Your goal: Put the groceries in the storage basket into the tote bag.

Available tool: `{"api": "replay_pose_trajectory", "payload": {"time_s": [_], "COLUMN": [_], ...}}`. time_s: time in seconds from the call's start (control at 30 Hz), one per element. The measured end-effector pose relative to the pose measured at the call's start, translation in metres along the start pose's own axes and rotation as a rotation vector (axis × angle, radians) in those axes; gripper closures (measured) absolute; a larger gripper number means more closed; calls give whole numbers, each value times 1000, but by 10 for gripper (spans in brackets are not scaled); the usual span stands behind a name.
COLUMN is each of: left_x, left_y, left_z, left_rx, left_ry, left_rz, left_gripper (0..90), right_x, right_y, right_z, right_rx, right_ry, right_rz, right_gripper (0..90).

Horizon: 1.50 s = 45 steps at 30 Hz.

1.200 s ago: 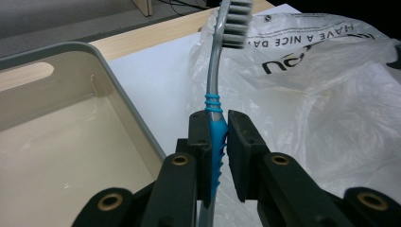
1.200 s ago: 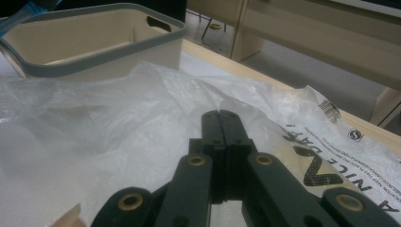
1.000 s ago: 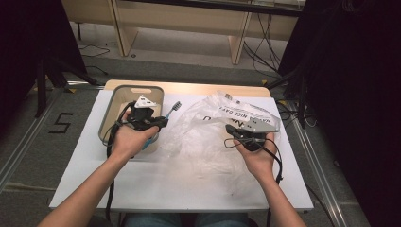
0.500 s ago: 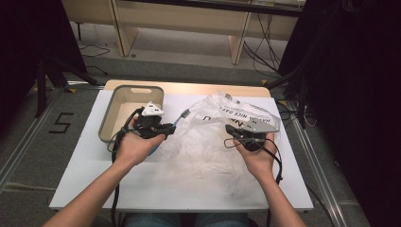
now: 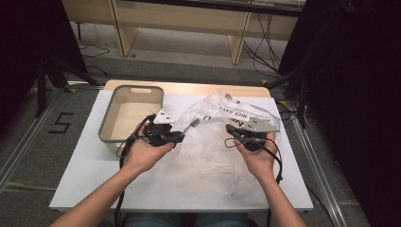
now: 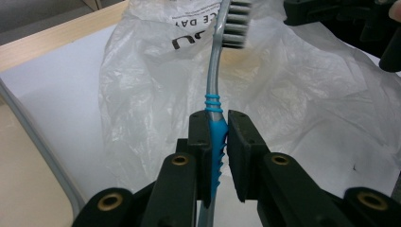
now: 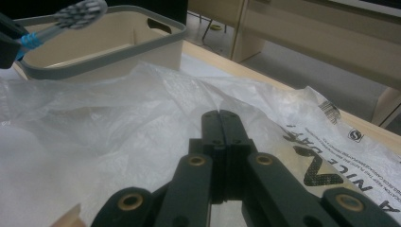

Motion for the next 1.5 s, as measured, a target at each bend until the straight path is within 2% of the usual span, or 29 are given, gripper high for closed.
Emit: {"api": "replay_pose_trajectory", "payload": {"time_s": [0.33,0.6,0.97,1.13,1.5], "left_x": [22,31,39,41,45], "left_y": [-11,-21,-38,-46,-59], "left_z": [10,16,17,18,15], "left_rx": [-36,-62,-95,-108,-124], "left_ry": [-48,-86,-100,-122,-105], "left_rz": [24,3,-10,-40,-62], "left_gripper": [798,798,798,797,797], "right_x": [0,0,-2,-3,-4], "right_y": [1,2,1,1,1], "right_z": [-1,-1,-3,-3,-3], "right_rx": [4,5,6,9,9], "right_ry": [0,0,6,6,10], "right_rz": [-1,-1,-8,-8,-11], "right_gripper": [900,900,900,900,900]}}
Point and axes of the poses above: each handheld gripper's, and its own axes: y roughly backward along the jaws, z roughly out of its underside, x roughly to its right, the point moved 6 cm from there along -y, roughly forward along the jaws, and after that the axes turned 11 degrees about -z, right-handed, at the moved point
